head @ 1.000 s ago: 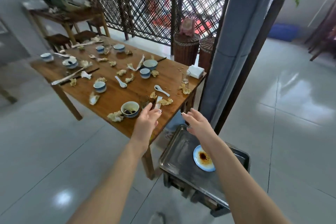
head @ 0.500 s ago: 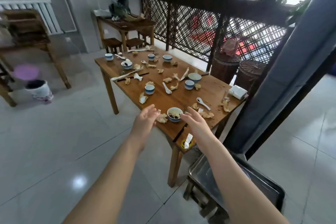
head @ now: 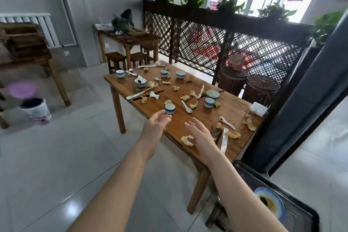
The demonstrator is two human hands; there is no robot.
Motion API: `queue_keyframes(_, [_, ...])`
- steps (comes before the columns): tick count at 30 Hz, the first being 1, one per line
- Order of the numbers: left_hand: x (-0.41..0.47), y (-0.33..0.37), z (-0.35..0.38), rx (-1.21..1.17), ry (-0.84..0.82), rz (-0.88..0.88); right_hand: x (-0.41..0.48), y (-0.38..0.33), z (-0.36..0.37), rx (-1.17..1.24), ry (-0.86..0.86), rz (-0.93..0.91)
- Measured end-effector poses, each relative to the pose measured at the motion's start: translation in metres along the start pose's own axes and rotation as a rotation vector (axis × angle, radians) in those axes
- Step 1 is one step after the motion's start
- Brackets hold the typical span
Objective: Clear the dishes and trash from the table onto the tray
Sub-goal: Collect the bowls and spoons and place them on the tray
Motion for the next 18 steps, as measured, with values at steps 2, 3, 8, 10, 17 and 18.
queue_keyframes(2, [0.015, -0.001, -0.007, -0.027, -0.014, -0.003, 0.013, -0.005, 0.005, 0.011, 0.025, 0.006])
queue_keyframes(3, [0.021, -0.001, -0.009, -0.04, -0.021, -0.007, 0.016, -0.009, 0.006, 0.015, 0.031, 0.012])
queue_keyframes(8, [0.081, -0.012, -0.016, -0.065, -0.048, -0.042, 0.065, -0.016, 0.004, 0.066, 0.094, 0.011])
queue_keyframes(10, [0.11, -0.014, -0.015, -0.063, -0.08, -0.049, 0.09, -0.019, 0.001, 0.072, 0.115, 0.0])
queue_keyframes(17, [0.225, 0.005, 0.008, -0.006, -0.23, -0.01, 0.17, -0.061, -0.015, 0.099, 0.227, -0.007])
queue_keyframes(18, [0.242, 0.01, 0.012, -0.001, -0.25, 0.017, 0.182, -0.071, -0.017, 0.107, 0.241, -0.029])
Point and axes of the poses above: each hand's wrist, its own x-axis towards the middle knuckle, its own z-axis out of the palm, y = z × x, the point moved 1 cm from there along x, towards the middle knuckle, and after that the axes turned 7 degrees about z, right-handed, at the moved point
